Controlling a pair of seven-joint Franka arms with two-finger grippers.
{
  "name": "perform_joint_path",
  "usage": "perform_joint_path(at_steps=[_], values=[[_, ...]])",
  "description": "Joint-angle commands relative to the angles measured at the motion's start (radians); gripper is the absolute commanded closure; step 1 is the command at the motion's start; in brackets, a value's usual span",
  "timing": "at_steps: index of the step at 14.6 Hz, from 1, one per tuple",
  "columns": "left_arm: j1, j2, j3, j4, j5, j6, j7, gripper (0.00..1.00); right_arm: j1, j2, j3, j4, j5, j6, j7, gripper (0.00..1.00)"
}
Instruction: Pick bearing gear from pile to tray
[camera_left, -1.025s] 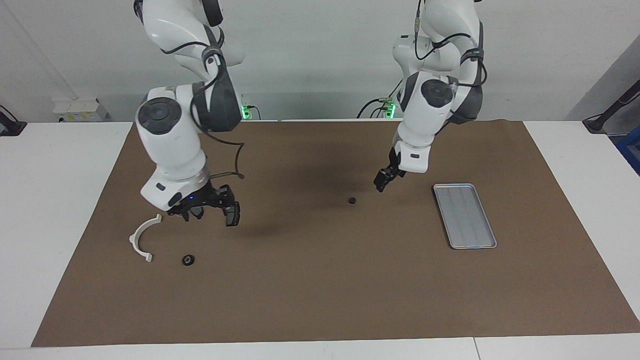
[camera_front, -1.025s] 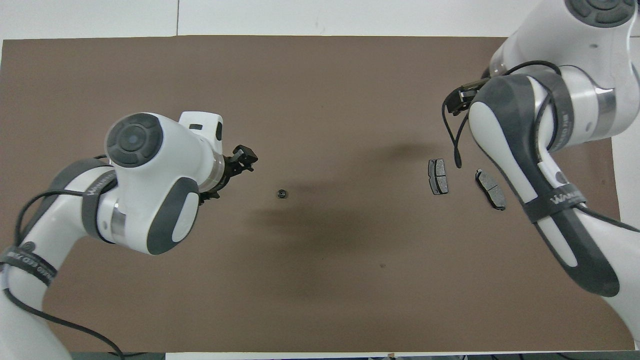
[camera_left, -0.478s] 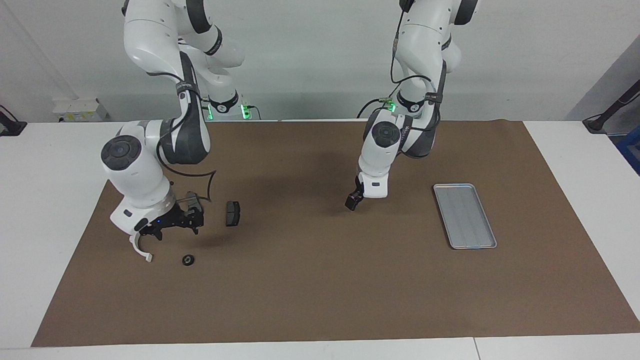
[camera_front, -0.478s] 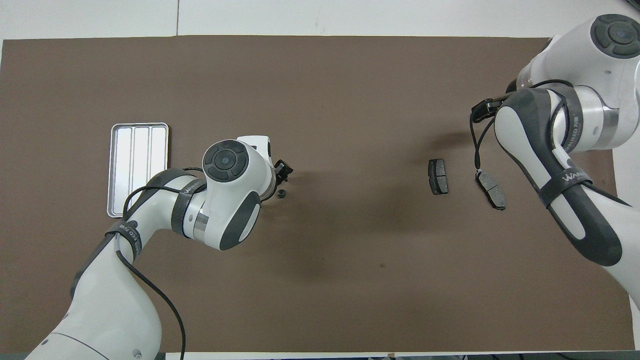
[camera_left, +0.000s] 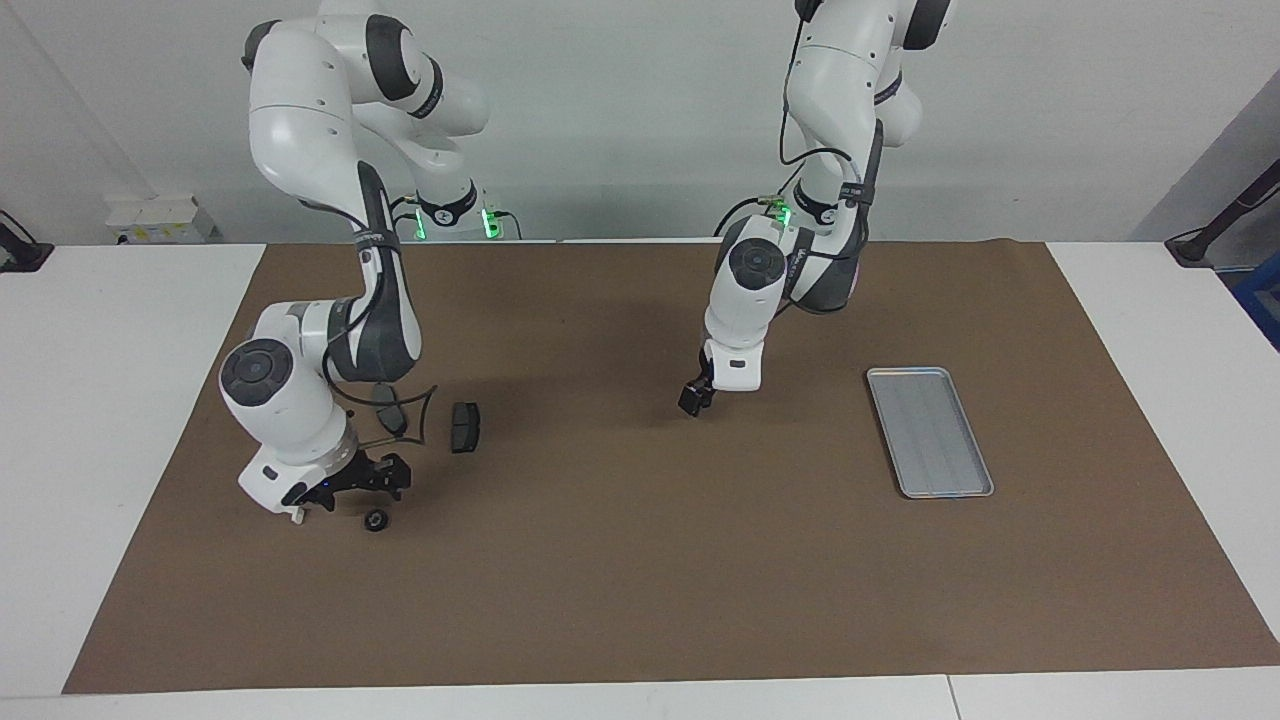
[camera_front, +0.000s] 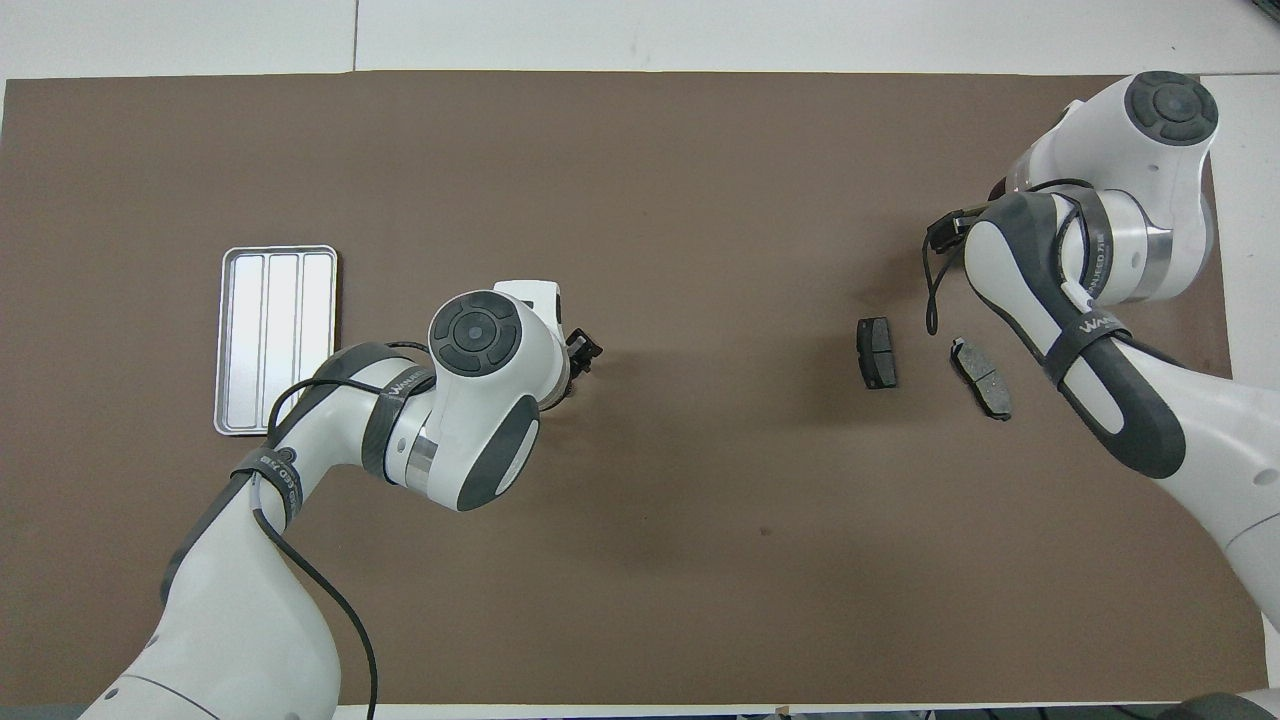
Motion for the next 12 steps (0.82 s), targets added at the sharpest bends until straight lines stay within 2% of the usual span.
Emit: perform_joint_path(at_steps=[1,4,6,7,8,10,11,12], values=[[-0.02,0.001,0.018,0.0,-0.016,0.016,-0.008,0.08,-0.011,0.038,0.016,0.026,0.009,0.038,0.029,0.0],[-0.02,0.015,0.018,-0.006,-0.016,0.047,-0.008,0.17,-0.012,0.045,0.016,0.02,0.008,0.052,0.032,0.0],[-0.022,0.017,0.018,-0.005,-0.016,0.046,-0.008,0.28,-0.012,0.045,0.016,0.014,0.008,0.061,0.047,0.0],[-0.022,0.018,0.018,-0.005,-0.016,0.049,-0.008,0.35,-0.014,0.05,0.016,0.008,0.008,0.074,0.049,0.03],[-0.022,0.02,0.018,-0.005,-0.016,0.049,-0.008,0.37,-0.016,0.05,0.016,0.002,0.009,0.078,0.049,0.06],[-0.02,0.02,0.018,-0.005,-0.016,0.053,-0.008,0.38,-0.016,0.05,0.016,-0.003,0.009,0.08,0.049,0.24],[-0.02,0.02,0.018,-0.005,-0.016,0.055,-0.008,0.43,-0.016,0.05,0.016,-0.009,0.009,0.081,0.049,0.34],[-0.022,0.02,0.018,-0.005,-0.016,0.053,-0.008,0.54,-0.017,0.05,0.016,-0.013,0.009,0.088,0.049,0.43]])
